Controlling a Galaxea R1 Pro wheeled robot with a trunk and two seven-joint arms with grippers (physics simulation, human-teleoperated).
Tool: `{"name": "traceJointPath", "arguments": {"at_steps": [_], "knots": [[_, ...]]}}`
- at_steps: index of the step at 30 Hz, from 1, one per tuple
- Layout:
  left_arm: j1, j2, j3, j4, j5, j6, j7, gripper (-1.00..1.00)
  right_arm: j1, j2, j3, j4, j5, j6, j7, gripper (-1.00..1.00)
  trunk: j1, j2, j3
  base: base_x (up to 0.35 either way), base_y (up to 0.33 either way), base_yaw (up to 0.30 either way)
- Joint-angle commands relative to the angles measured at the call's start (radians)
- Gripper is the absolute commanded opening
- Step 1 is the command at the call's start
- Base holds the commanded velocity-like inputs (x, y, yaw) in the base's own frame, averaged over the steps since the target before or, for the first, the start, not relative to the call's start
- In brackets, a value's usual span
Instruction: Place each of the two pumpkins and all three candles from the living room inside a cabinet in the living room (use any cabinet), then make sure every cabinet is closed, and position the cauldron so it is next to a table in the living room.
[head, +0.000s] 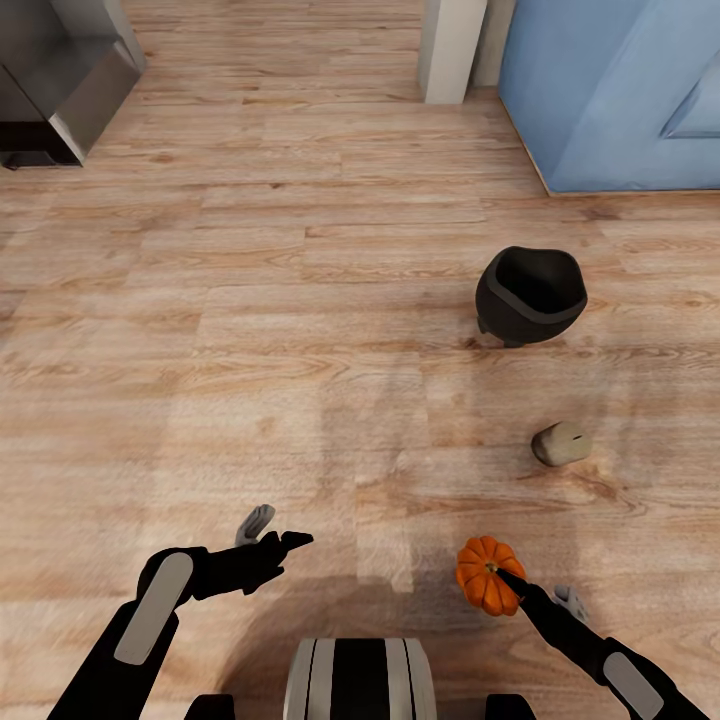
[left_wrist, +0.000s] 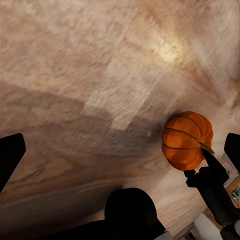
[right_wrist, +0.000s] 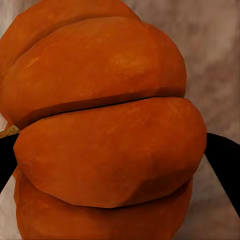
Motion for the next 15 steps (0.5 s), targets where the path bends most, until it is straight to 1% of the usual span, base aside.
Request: {"name": "traceJointPath", "arguments": {"at_steps": [1, 15], "knots": [[0.000, 0.000, -0.001, -0.001, 0.011, 0.003, 0.010, 1.00, 0.000, 0.000, 0.004, 0.002, 0.001, 0.004, -0.064, -1.00, 0.000, 0.000, -0.001, 0.000, 0.000, 0.000], [0.000, 0.000, -0.001, -0.001, 0.011, 0.003, 0.010, 1.00, 0.000, 0.000, 0.004, 0.002, 0.001, 0.004, -0.064, -1.00, 0.000, 0.000, -0.001, 0.000, 0.000, 0.000]]}}
